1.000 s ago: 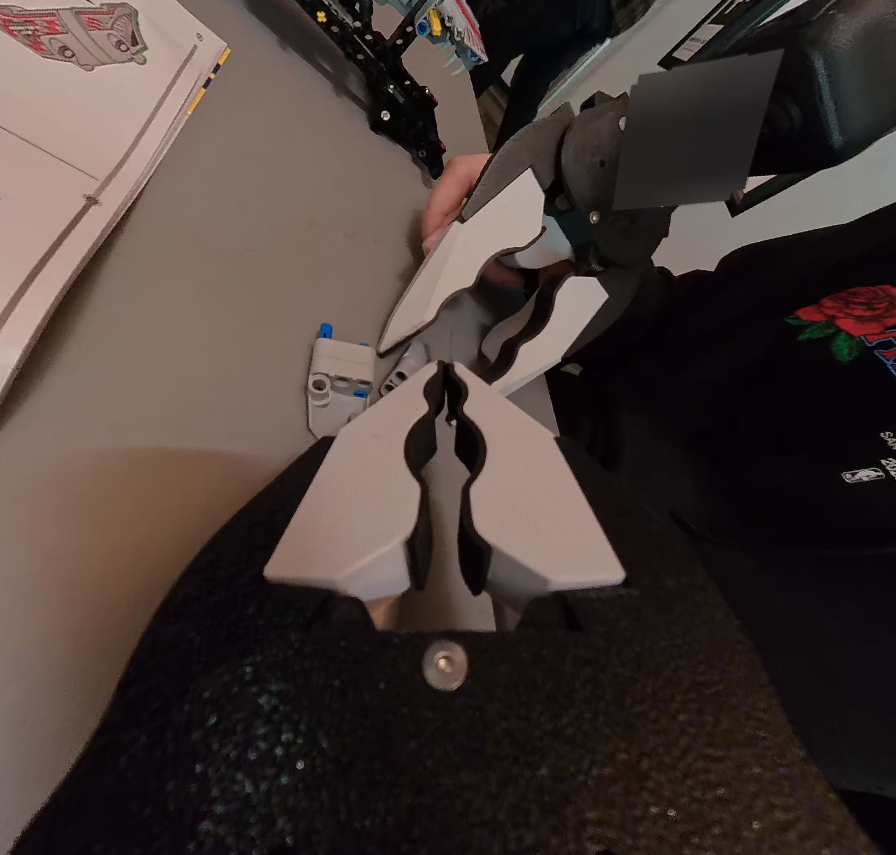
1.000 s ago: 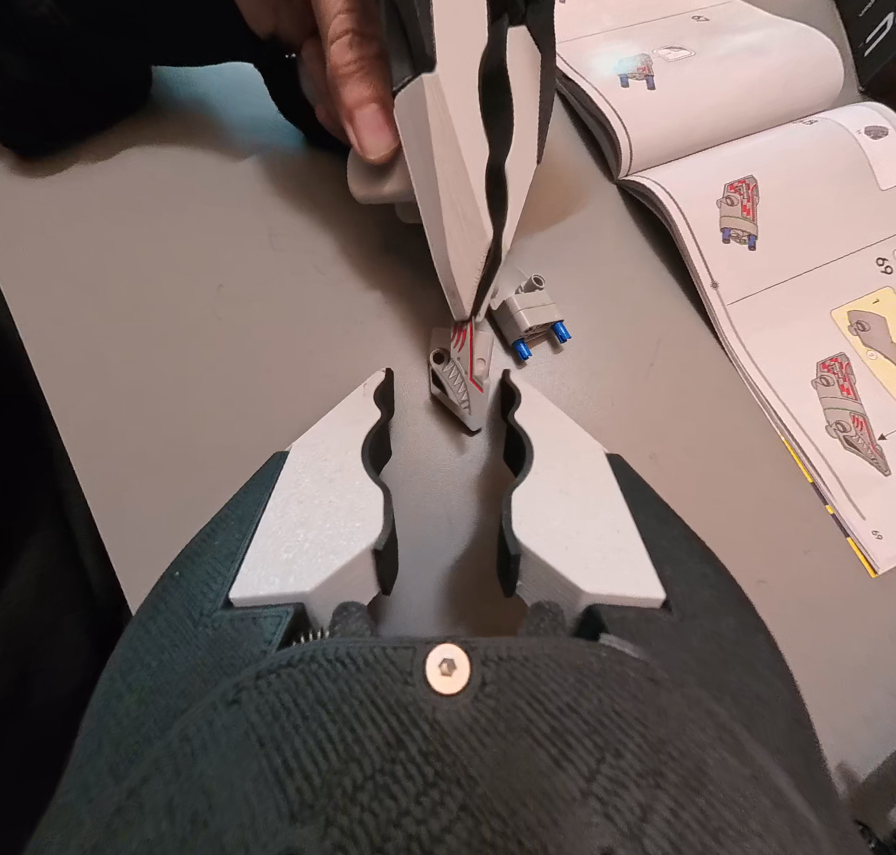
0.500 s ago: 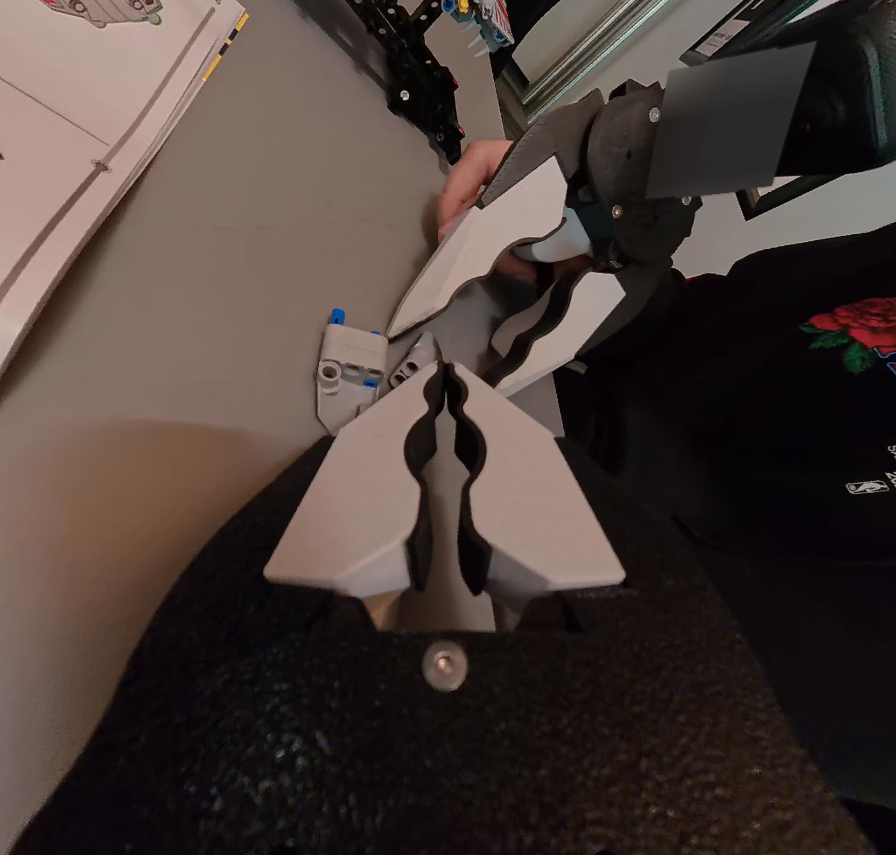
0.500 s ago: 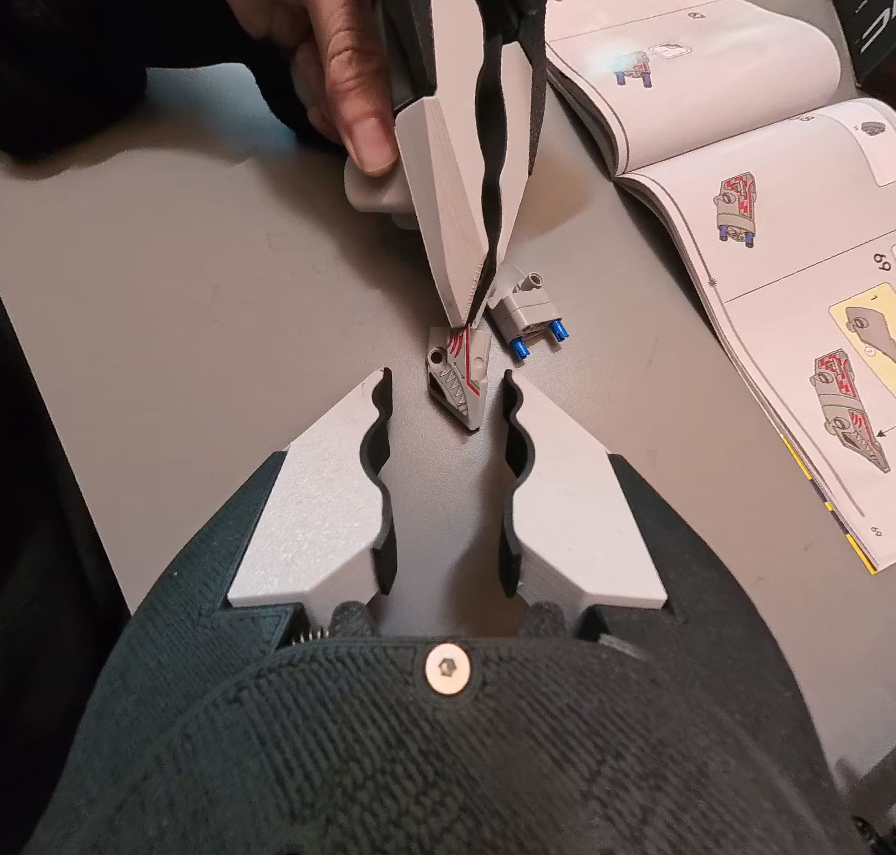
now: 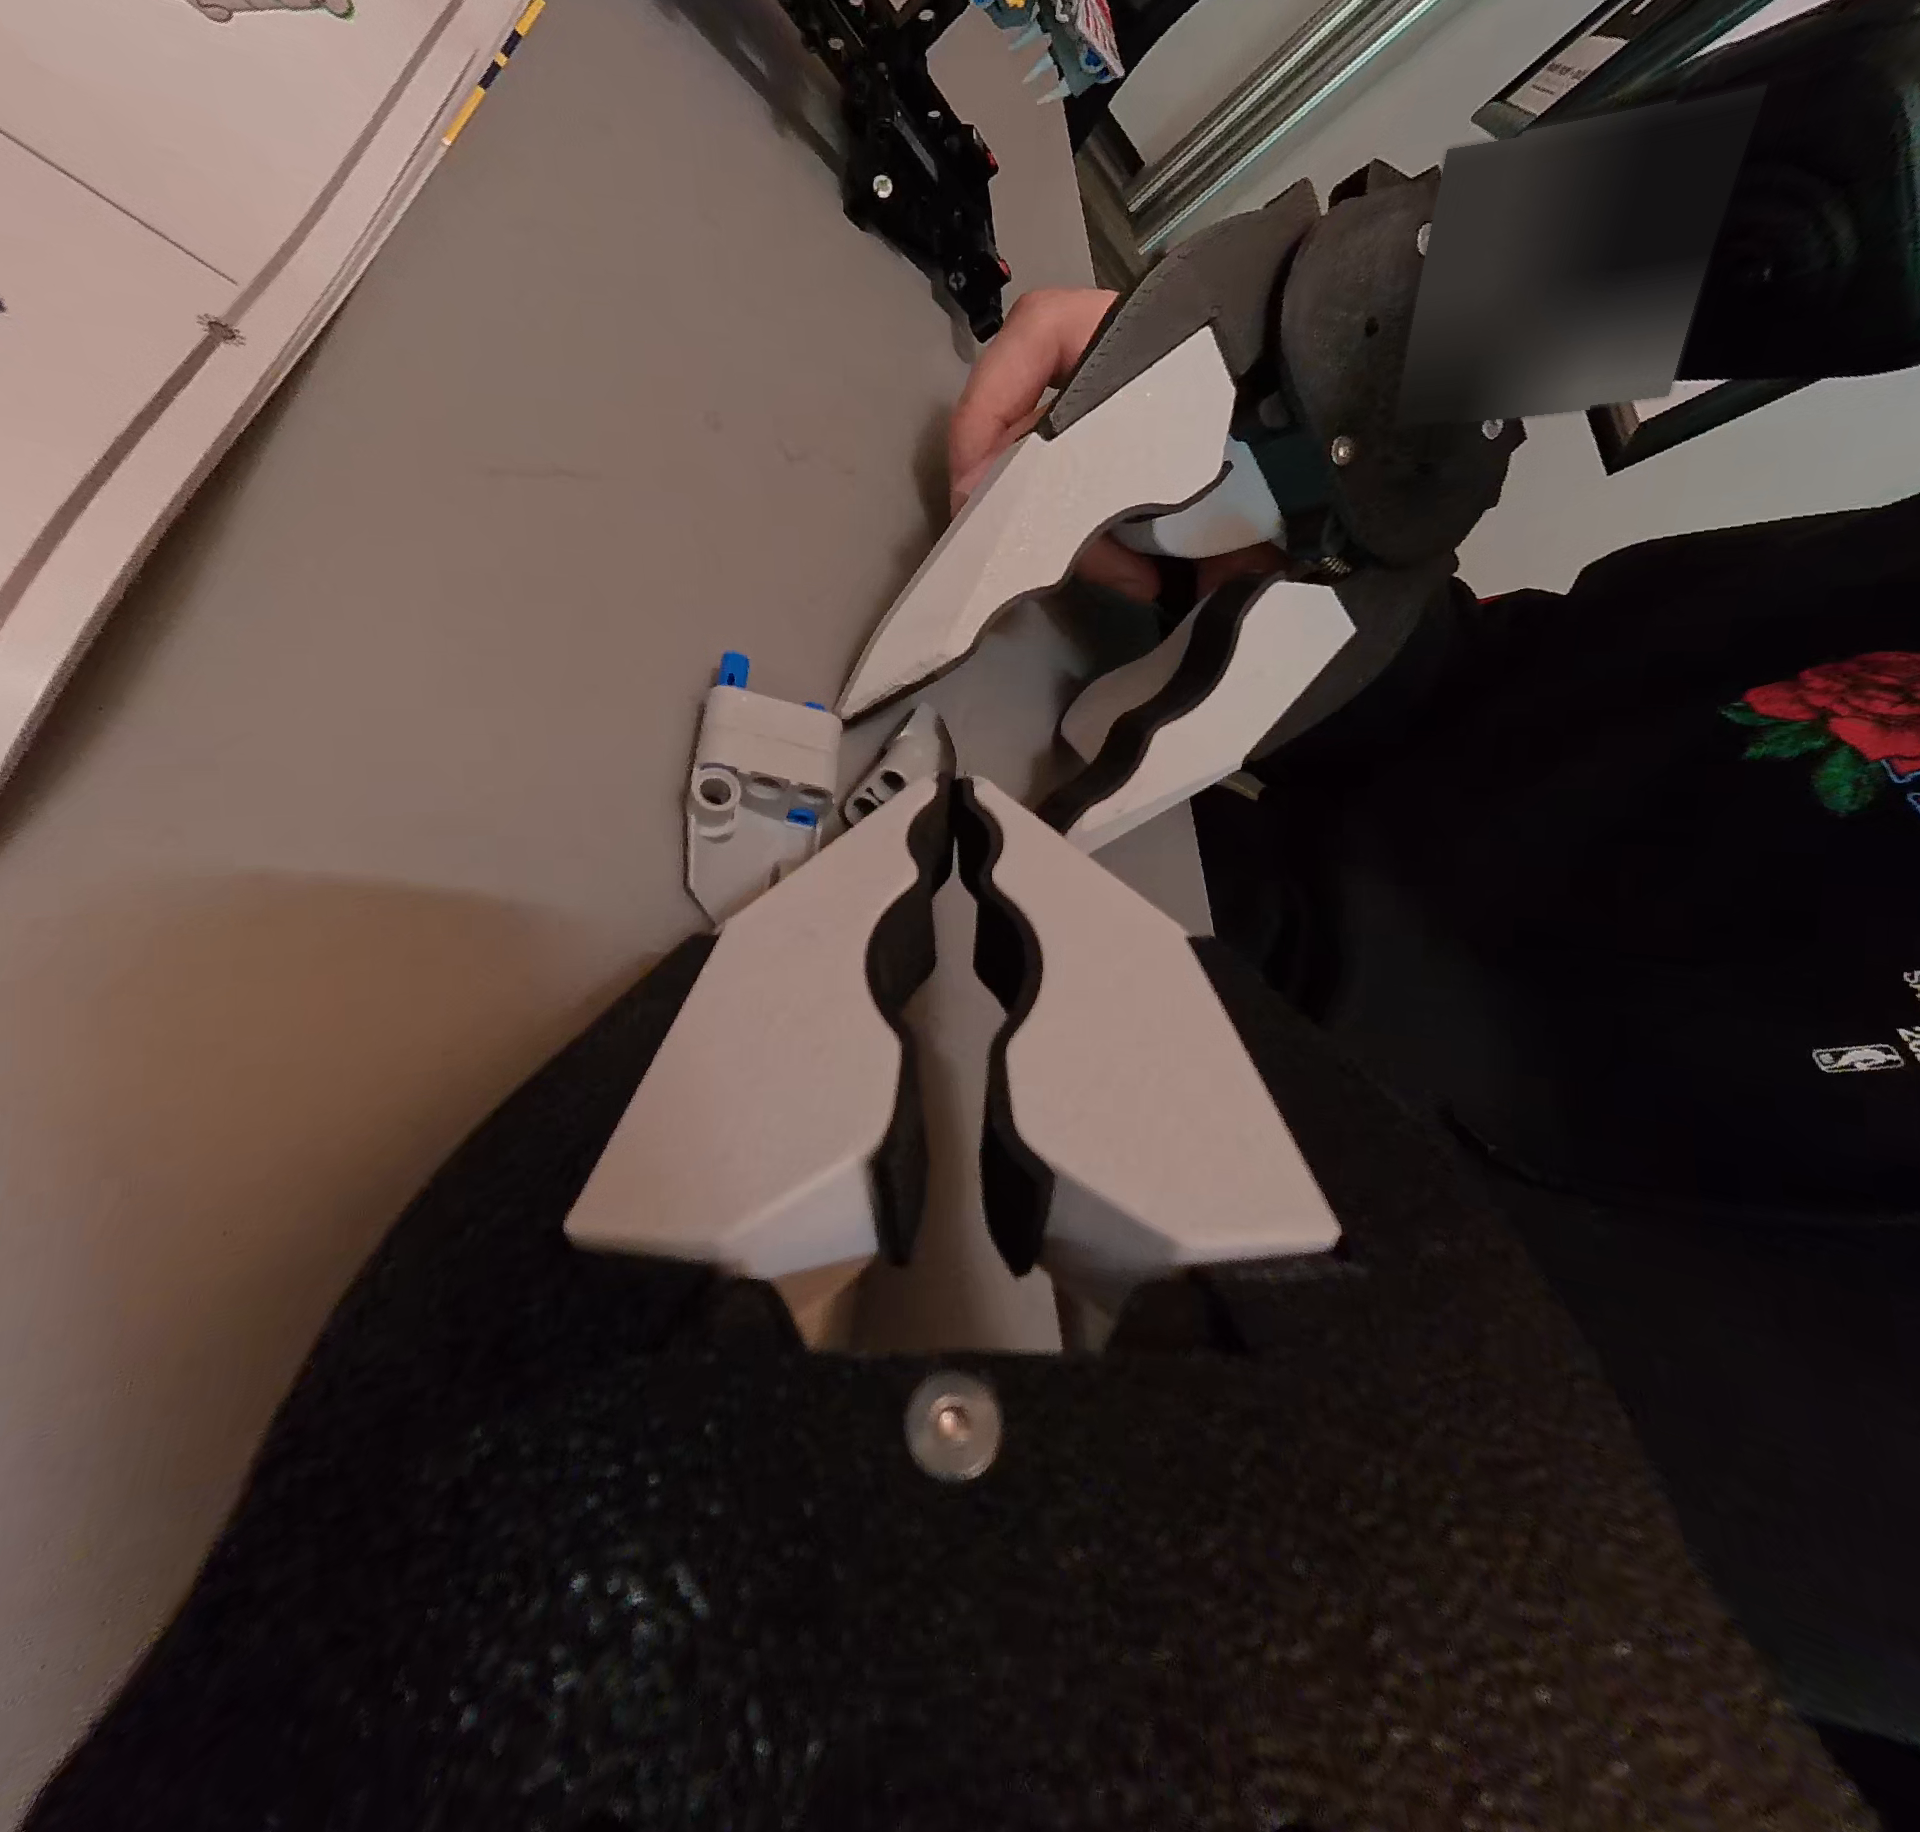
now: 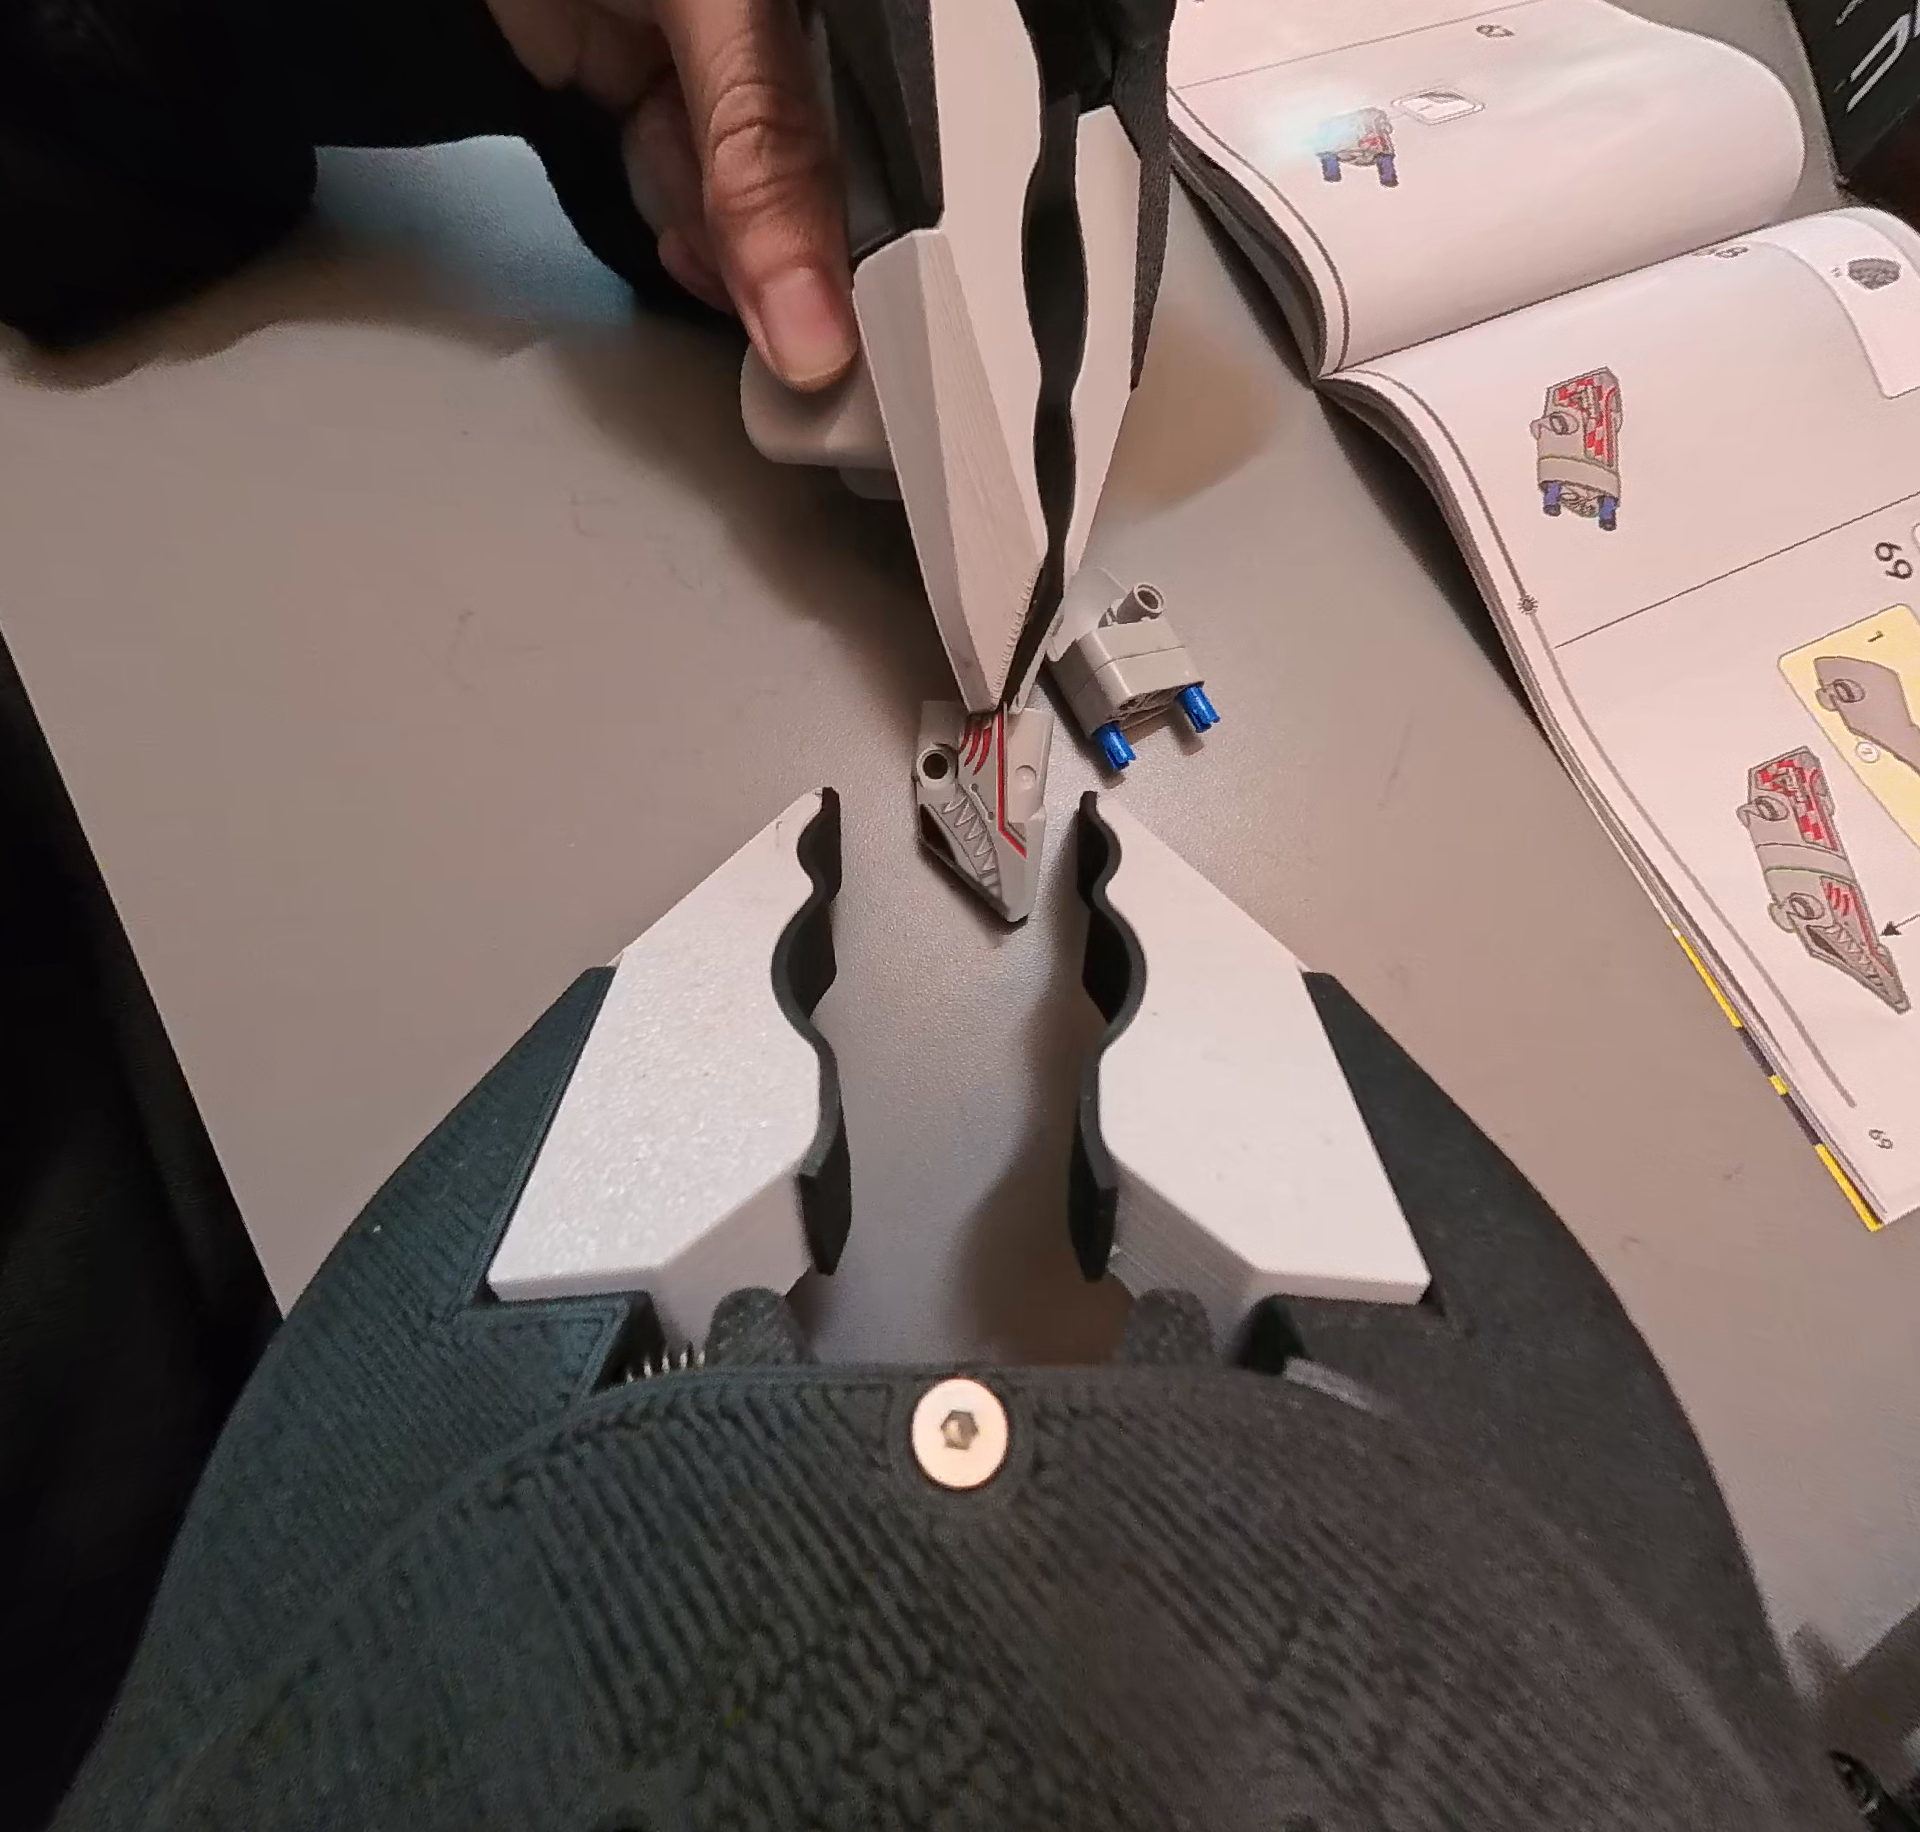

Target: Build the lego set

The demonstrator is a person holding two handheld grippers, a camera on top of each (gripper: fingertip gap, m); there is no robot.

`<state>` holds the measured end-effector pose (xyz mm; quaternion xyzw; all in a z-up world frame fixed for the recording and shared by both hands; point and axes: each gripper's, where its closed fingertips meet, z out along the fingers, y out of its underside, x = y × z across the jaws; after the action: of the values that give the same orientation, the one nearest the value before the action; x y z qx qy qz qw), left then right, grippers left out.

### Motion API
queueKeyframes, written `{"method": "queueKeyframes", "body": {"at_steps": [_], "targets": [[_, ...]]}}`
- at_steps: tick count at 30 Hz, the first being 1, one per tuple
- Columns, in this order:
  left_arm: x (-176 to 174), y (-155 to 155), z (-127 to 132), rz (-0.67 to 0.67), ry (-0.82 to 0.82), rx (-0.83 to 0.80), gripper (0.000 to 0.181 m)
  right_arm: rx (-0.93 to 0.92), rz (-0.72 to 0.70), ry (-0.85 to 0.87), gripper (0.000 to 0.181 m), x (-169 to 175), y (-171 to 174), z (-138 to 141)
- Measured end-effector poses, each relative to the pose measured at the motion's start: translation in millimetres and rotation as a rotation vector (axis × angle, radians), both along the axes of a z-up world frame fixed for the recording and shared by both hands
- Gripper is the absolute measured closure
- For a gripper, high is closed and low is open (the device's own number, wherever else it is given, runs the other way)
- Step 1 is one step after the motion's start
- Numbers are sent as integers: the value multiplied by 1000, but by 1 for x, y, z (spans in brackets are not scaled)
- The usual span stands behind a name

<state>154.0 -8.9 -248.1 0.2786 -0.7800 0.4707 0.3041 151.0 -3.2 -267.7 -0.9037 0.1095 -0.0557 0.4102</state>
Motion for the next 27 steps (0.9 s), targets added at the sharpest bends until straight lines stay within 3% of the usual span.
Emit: {"method": "queueKeyframes", "body": {"at_steps": [27], "targets": [[0, 0, -1, 3, -1, 6, 181, 0, -8, 3, 134, 1, -1, 0]]}}
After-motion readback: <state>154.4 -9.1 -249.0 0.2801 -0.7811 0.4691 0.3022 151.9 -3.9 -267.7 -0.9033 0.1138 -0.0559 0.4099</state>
